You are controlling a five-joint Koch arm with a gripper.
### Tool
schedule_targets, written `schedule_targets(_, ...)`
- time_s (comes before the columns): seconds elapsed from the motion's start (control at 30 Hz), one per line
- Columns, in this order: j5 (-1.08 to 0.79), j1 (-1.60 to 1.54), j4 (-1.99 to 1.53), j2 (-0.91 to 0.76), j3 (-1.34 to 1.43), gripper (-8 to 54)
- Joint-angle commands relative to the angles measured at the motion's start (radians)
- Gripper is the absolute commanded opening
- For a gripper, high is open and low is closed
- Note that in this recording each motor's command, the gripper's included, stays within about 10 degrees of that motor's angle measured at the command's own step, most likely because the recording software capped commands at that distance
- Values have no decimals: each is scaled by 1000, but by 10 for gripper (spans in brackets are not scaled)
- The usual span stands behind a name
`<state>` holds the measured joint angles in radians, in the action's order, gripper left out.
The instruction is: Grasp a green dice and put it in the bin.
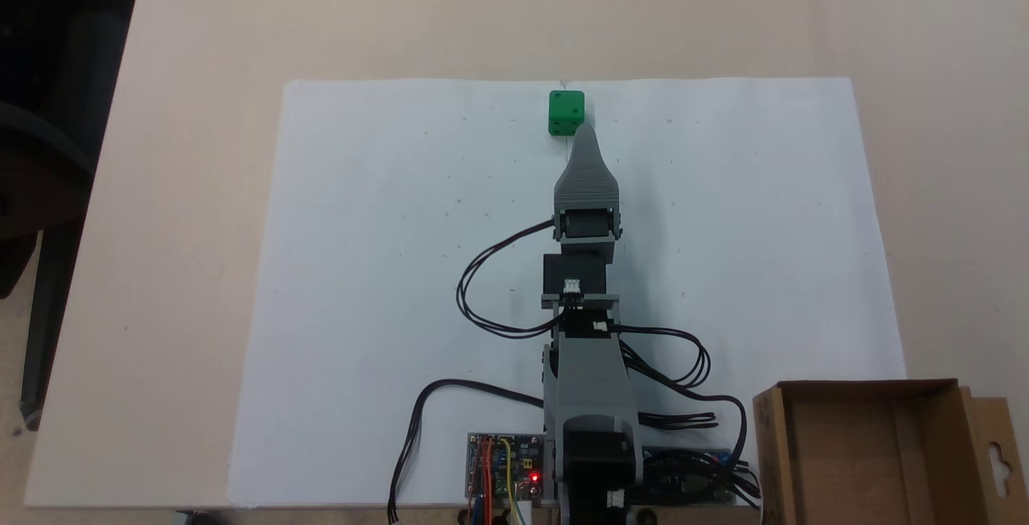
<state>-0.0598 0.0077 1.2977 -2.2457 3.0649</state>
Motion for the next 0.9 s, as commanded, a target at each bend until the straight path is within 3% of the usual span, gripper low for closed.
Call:
schedule_targets(0.0,-6,61,55,-109,66,432)
schedule_targets(0.87,-9,60,66,-121,66,443)
